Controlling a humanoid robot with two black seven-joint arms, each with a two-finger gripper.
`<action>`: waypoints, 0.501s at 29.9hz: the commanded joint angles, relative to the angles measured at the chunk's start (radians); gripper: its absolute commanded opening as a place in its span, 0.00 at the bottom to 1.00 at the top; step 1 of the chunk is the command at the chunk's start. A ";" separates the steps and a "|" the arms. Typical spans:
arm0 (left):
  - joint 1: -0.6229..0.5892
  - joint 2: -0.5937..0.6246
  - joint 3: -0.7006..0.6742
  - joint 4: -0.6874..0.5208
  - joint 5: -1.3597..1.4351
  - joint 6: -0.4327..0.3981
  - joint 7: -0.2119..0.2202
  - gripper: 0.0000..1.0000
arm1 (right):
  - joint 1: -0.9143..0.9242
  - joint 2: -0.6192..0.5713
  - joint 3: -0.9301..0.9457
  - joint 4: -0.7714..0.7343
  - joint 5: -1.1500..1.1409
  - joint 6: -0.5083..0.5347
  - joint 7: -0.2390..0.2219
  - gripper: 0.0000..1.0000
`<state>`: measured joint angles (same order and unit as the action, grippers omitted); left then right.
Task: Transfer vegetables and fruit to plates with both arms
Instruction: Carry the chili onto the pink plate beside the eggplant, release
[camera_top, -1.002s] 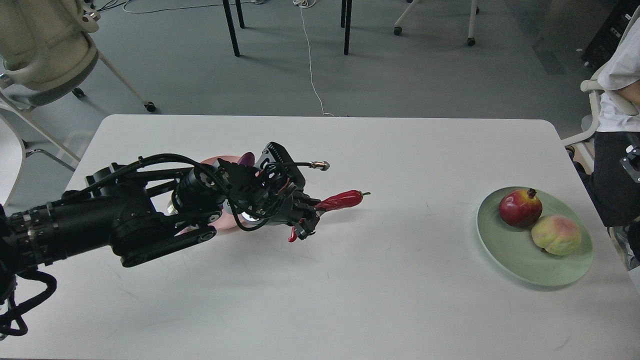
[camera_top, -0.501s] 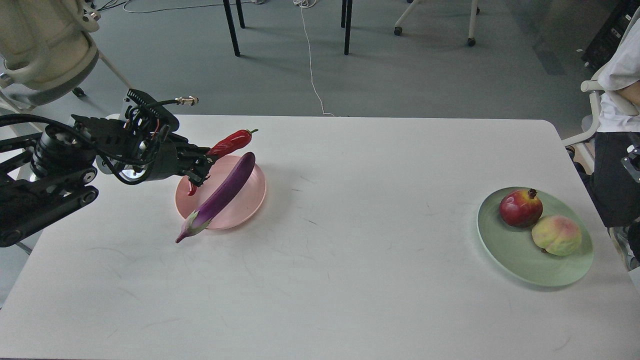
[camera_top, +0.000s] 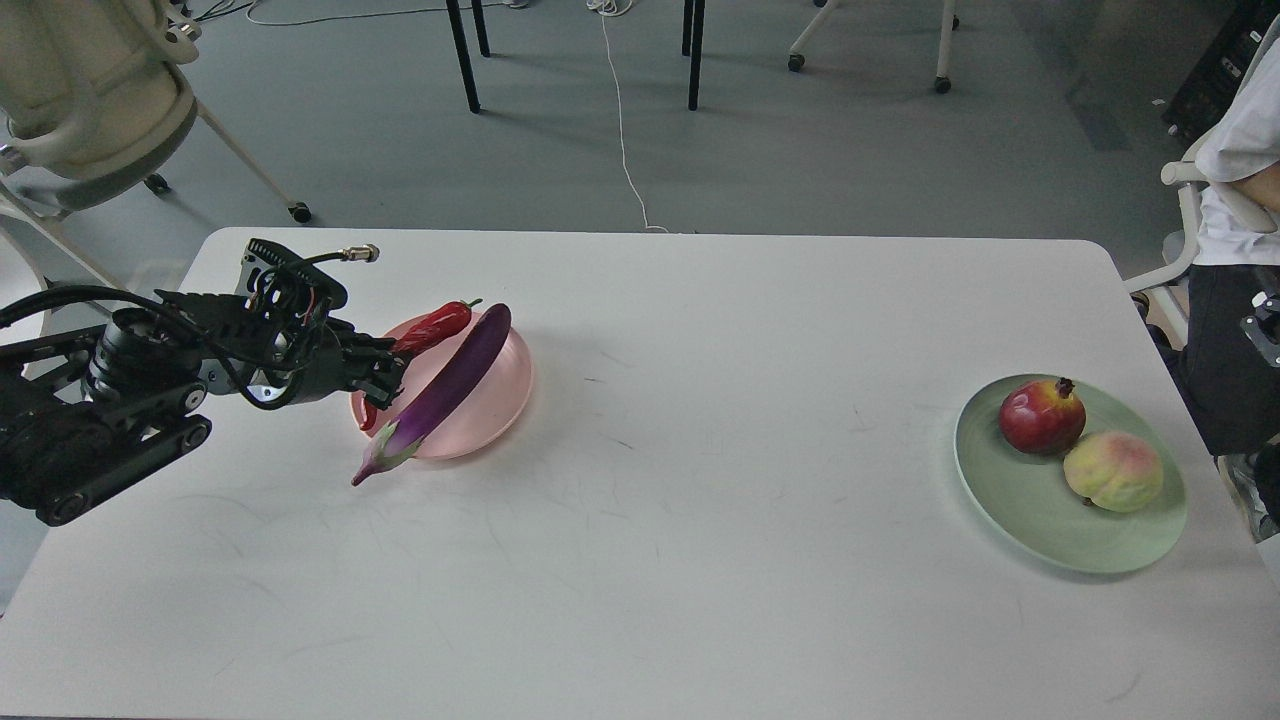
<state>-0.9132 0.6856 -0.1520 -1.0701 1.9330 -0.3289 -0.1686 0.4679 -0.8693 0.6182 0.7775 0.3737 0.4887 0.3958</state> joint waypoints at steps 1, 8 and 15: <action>0.007 -0.006 -0.001 0.015 -0.003 0.004 0.000 0.58 | 0.000 0.003 0.000 0.000 -0.001 0.000 0.000 0.99; -0.006 -0.003 -0.034 0.015 -0.142 0.004 -0.003 0.79 | 0.008 0.006 -0.002 -0.003 -0.001 0.000 0.000 0.99; -0.016 0.005 -0.240 0.016 -0.590 0.005 -0.011 0.95 | 0.023 0.007 0.026 -0.009 -0.001 0.000 0.000 0.99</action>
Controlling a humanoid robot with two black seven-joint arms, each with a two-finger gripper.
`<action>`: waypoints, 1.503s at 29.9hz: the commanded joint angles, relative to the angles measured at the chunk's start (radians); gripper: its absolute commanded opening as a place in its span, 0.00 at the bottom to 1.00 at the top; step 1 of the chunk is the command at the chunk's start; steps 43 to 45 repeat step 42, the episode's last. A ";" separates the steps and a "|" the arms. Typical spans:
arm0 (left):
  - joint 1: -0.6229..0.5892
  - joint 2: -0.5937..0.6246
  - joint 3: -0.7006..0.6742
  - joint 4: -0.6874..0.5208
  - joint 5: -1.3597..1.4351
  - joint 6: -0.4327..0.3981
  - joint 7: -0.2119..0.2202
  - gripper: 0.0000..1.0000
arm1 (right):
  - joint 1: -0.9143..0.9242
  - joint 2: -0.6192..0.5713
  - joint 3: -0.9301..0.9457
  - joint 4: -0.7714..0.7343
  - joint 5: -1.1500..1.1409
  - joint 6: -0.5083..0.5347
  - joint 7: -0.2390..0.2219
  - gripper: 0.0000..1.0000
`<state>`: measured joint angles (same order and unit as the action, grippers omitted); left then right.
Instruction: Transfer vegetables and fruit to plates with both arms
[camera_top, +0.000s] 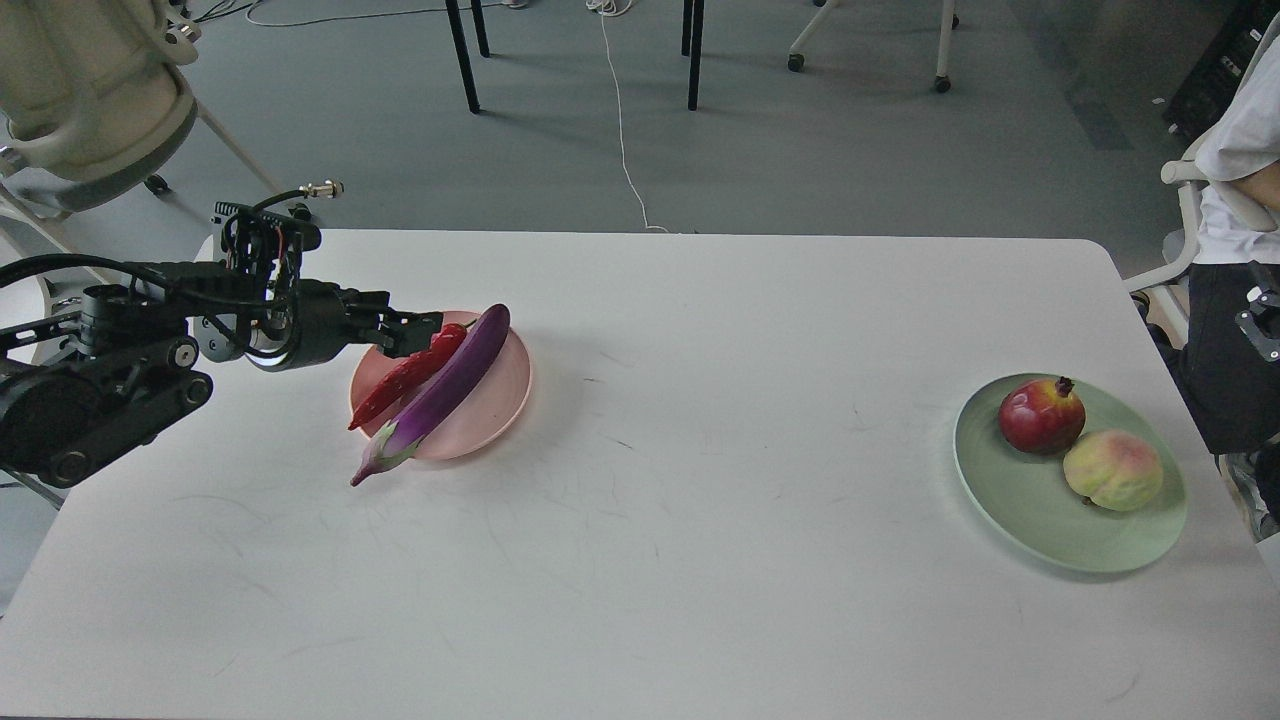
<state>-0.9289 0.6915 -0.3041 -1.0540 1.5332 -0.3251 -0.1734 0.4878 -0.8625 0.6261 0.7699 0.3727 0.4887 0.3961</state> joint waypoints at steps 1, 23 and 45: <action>0.001 -0.001 -0.125 0.002 -0.267 0.006 -0.008 0.97 | 0.005 -0.001 0.020 -0.001 0.000 0.000 -0.003 0.99; 0.016 -0.360 -0.566 0.404 -1.691 -0.012 0.005 0.98 | 0.212 0.264 0.188 -0.208 0.005 0.000 -0.118 0.99; 0.099 -0.460 -0.555 0.525 -1.750 -0.141 -0.006 0.98 | 0.233 0.408 0.219 -0.320 0.005 0.000 -0.152 0.99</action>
